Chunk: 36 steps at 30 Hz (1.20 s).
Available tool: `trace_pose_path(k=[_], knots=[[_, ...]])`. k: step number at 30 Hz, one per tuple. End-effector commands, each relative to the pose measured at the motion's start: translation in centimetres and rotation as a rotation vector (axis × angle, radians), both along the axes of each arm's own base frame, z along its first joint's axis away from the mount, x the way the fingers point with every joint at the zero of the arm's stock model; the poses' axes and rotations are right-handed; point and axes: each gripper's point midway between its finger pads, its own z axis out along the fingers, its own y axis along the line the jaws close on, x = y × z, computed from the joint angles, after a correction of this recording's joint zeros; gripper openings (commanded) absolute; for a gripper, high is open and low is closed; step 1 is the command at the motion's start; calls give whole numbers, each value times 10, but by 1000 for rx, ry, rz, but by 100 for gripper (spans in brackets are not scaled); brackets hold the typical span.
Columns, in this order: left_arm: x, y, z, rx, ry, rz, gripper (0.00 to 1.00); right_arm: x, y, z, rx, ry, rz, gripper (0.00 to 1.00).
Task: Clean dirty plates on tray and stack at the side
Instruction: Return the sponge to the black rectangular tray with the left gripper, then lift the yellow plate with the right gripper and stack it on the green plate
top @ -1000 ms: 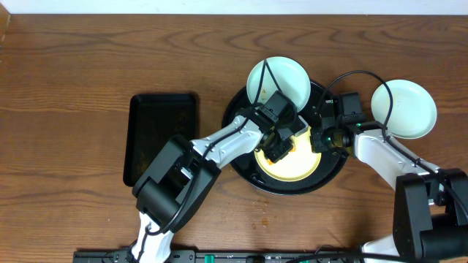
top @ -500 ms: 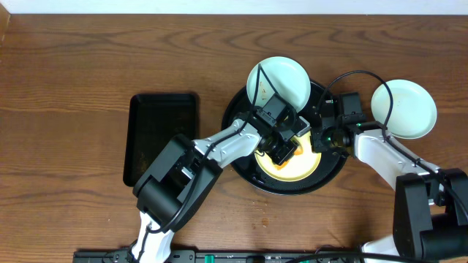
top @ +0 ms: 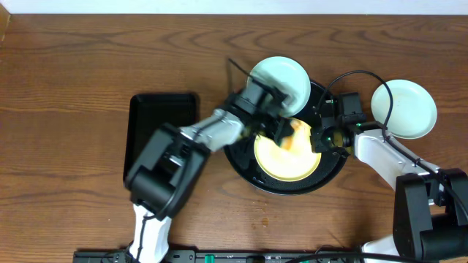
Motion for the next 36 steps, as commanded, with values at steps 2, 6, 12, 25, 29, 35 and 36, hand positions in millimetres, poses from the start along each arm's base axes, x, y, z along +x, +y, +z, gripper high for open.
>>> trace_pose_path(k=[2,6,12,25,29,35,36], knots=[[39,40,98,-154,-79,133,8,-8,-9,-13,-48,36,-21,6],[47,92,155,-179,-133,233,8,-8,-9,-13,-48,38,-21,16],[36,208,126,181,-20,555,8,-9,-9,-13,-48,41,-21,26],[-24,350,5,848,154,856,8,-18,-11,-16,-51,83,-38,27],[-24,351,-17,851,159,855,16,-20,-11,-17,-51,86,-38,20],[-24,352,-22,857,164,854,27,-13,-11,-9,-52,66,-40,1],[-24,352,-22,857,164,854,28,-10,-11,-2,-50,60,-41,1]])
